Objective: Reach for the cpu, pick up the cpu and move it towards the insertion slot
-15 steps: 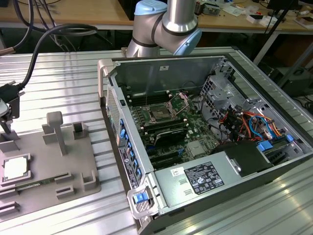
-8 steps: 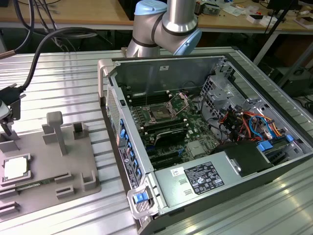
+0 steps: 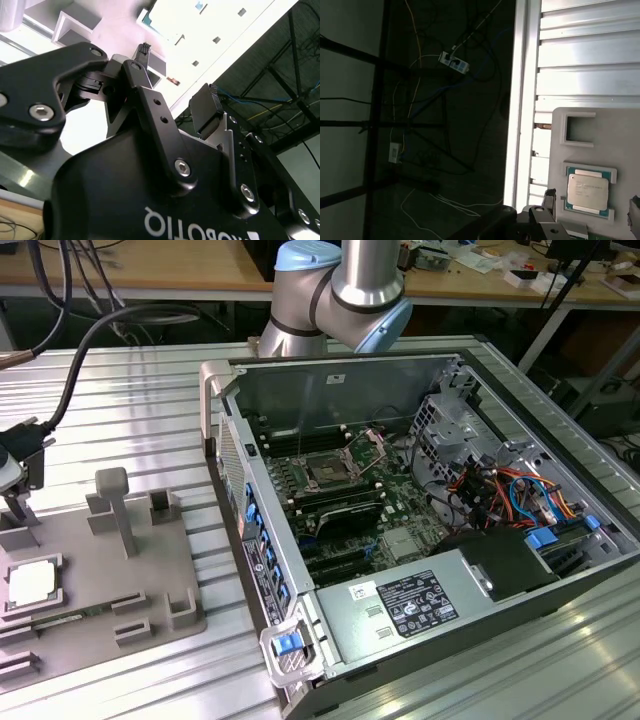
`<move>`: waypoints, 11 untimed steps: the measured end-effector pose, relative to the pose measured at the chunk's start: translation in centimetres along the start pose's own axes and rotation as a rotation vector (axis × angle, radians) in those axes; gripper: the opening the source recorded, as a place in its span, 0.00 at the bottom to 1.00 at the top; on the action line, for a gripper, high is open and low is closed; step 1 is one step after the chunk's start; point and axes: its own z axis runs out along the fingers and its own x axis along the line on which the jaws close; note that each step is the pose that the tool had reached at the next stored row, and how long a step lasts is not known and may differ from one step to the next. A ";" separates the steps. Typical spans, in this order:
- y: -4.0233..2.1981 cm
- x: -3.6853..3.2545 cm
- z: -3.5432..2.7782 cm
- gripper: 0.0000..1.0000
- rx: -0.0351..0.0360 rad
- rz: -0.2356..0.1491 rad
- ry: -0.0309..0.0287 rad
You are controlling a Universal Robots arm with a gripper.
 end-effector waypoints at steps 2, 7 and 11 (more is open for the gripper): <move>-0.01 0.00 0.20 0.60 0.0000 0.000 0.0001; -0.03 -0.02 0.78 0.60 0.0000 0.000 0.0000; -0.05 -0.03 1.24 0.60 0.0000 0.000 0.0001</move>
